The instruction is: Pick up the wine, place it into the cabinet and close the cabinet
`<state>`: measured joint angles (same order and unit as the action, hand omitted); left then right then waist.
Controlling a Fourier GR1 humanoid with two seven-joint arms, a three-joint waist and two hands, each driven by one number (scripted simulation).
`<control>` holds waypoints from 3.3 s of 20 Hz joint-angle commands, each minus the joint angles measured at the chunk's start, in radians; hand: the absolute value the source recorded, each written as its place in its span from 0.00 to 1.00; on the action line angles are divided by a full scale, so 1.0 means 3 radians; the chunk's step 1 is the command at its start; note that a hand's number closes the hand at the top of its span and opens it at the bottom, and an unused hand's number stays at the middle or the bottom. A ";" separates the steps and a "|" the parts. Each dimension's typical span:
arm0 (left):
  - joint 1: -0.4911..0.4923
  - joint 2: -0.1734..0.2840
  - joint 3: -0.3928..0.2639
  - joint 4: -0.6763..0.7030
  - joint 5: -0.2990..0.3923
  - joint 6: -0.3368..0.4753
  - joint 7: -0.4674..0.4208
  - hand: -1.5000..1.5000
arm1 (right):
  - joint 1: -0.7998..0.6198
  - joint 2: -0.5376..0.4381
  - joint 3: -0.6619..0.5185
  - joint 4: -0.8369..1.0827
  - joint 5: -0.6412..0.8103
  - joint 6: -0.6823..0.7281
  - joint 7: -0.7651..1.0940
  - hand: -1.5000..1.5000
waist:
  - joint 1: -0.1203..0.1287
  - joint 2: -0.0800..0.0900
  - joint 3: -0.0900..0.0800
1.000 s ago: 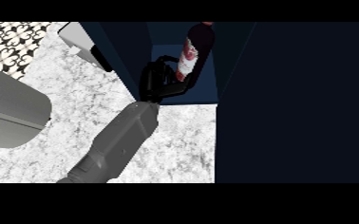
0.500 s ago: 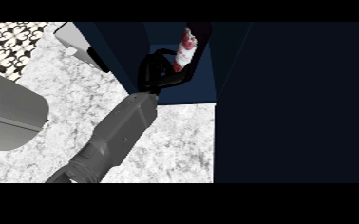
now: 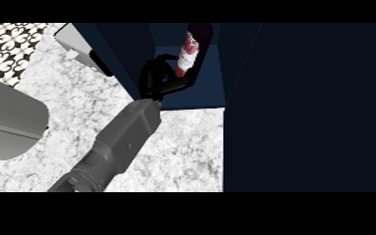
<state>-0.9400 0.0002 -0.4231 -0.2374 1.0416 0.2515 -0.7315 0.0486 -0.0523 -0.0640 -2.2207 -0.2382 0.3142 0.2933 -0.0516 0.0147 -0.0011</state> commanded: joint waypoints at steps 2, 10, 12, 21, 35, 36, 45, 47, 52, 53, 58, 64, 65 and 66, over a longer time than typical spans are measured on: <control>-0.0164 -0.0001 0.0221 0.0182 0.0058 0.0028 -0.0214 1.00 | -0.0080 0.0027 0.0075 0.0009 0.0137 -0.0067 0.0033 0.00 | 0.0038 -0.0002 -0.0001; 0.0101 -0.0001 0.0087 0.0013 -0.0055 -0.0014 -0.0698 0.00 | 0.0053 0.0051 0.0085 -0.0088 0.0094 -0.0059 0.0043 0.00 | 0.0052 -0.0017 0.0000; -0.0001 0.0056 0.0126 0.0024 -0.0122 -0.0059 -0.0674 0.00 | 0.0115 0.0009 0.0049 -0.0067 0.0093 0.0015 -0.0028 0.00 | 0.0114 -0.0035 0.0003; 0.0244 0.0110 0.0010 -0.0556 -0.0190 0.0143 -0.0540 0.00 | 0.0081 -0.0103 -0.0069 -0.0264 -0.0028 -0.0034 0.0214 0.00 | 0.0207 -0.0077 0.0004; 0.1597 0.0768 -0.0947 -0.3445 -0.0740 0.0698 0.0472 0.00 | 0.0044 0.0047 0.0107 -0.0402 0.0132 -0.0206 0.0309 0.00 | 0.0281 -0.0091 0.0006; 0.1768 0.1041 -0.0867 -0.3601 -0.0702 0.0577 0.0523 0.00 | 0.0273 0.0167 0.0336 -0.0413 0.0402 -0.0170 0.0108 0.00 | 0.0261 -0.0084 0.0006; 0.2402 0.1284 -0.1077 -0.5222 -0.1129 0.1322 0.1048 0.00 | 0.0234 -0.0018 0.0060 -0.0269 0.0079 0.0037 0.0045 0.00 | 0.0189 -0.0059 0.0007; 0.2516 0.1357 -0.0942 -0.5345 -0.1174 0.1215 0.1084 0.00 | -0.0026 -0.0134 0.0008 -0.0270 0.0047 -0.0002 0.0263 1.00 | 0.0190 -0.0055 0.0005; 0.3064 0.1655 -0.0953 -0.5796 -0.1228 0.1263 0.0917 0.00 | 0.0222 -0.0463 0.0152 -0.0396 -0.0040 0.0538 0.0228 1.00 | 0.0226 -0.0066 0.0006; 0.3039 0.1616 -0.0946 -0.5689 -0.1303 0.1276 0.0841 0.00 | 0.0229 -0.0527 0.0280 -0.0439 -0.0011 0.0621 0.0328 1.00 | 0.0216 -0.0063 0.0004; 0.3585 0.1982 -0.0698 -0.6185 -0.1301 0.1313 0.0803 0.00 | 0.0343 -0.0503 0.0624 -0.0453 0.0017 0.0830 0.0309 1.00 | 0.0219 -0.0060 0.0004; 0.4207 0.2191 -0.0230 -0.6267 -0.1012 0.0804 0.0436 0.00 | 0.0536 -0.0366 0.1208 -0.1064 -0.0341 0.0465 0.1082 1.00 | 0.0220 -0.0066 -0.0005; 0.4280 0.2259 -0.0159 -0.6408 -0.1013 0.0839 0.0513 0.00 | 0.0522 -0.0313 0.1234 -0.0709 -0.0198 0.0631 0.0741 1.00 | 0.0215 -0.0061 0.0002; 0.4519 0.2335 -0.0231 -0.6562 -0.1032 0.0787 0.0421 0.00 | 0.0565 -0.0134 0.1640 -0.0928 0.0104 0.0426 0.0917 1.00 | 0.0248 -0.0078 -0.0003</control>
<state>0.2820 0.6479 -0.5361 -2.1343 0.7088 0.5460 -0.5607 0.1830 -0.1439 0.2785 -2.3909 -0.2667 0.4809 0.5080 0.0165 -0.0045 -0.0009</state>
